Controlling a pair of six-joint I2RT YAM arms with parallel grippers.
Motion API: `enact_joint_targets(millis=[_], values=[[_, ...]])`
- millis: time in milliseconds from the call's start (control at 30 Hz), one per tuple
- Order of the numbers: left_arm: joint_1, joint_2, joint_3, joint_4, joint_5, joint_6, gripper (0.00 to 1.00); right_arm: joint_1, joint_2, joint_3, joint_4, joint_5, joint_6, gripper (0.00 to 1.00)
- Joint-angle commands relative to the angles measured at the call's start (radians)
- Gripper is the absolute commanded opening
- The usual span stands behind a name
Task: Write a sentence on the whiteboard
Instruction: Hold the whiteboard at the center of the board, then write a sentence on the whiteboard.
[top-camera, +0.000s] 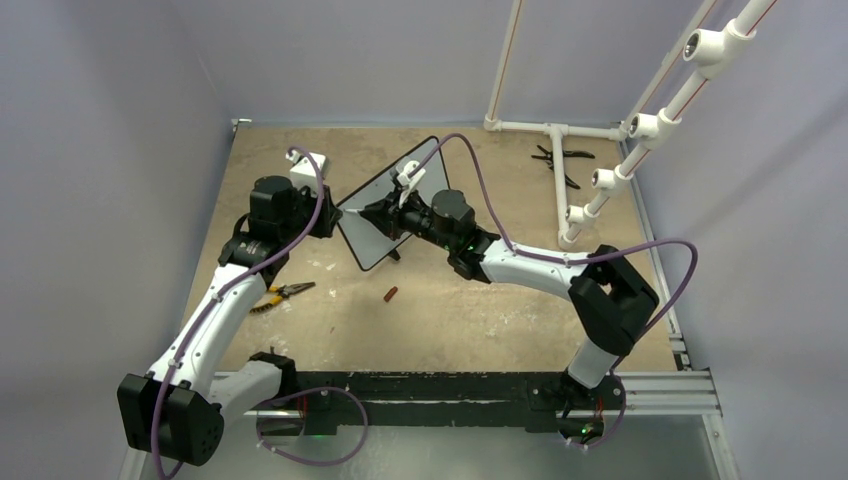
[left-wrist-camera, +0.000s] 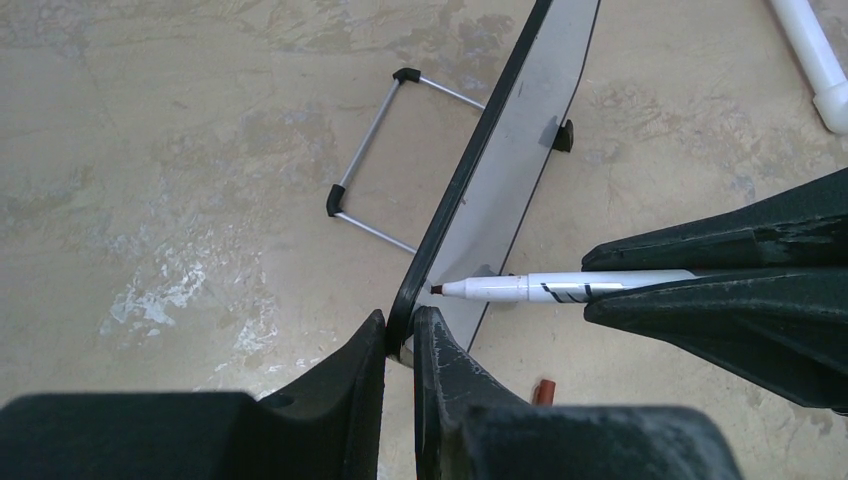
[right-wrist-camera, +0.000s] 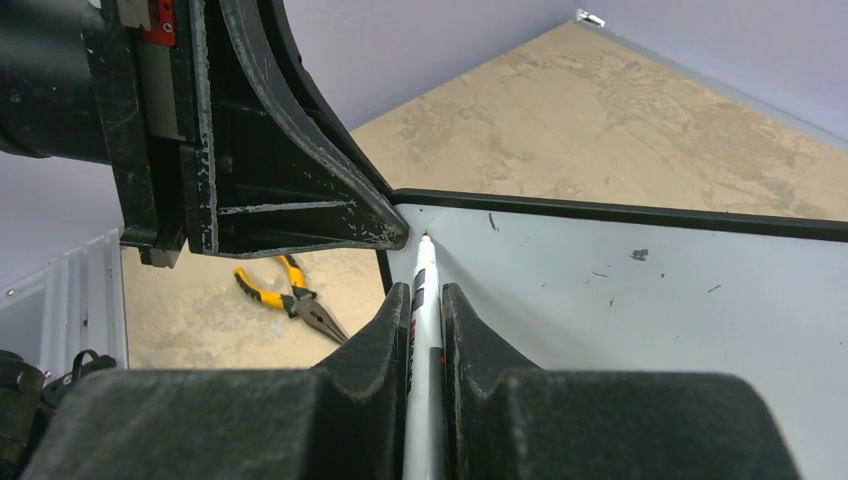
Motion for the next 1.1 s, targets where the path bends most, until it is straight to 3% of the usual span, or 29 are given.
enact_joint_targets(millis=[0,733,1067], values=[[0.008,-0.013,-0.009,0.046,0.007,0.011,0.01,0.007,0.002,0.040,0.018,0.041,-0.024,0.00],[0.009,-0.022,-0.009,0.048,-0.009,0.010,0.00,0.047,0.007,-0.033,-0.060,0.093,-0.016,0.00],[0.009,-0.024,-0.009,0.045,-0.027,0.011,0.00,0.053,-0.074,-0.063,0.032,0.043,0.013,0.00]])
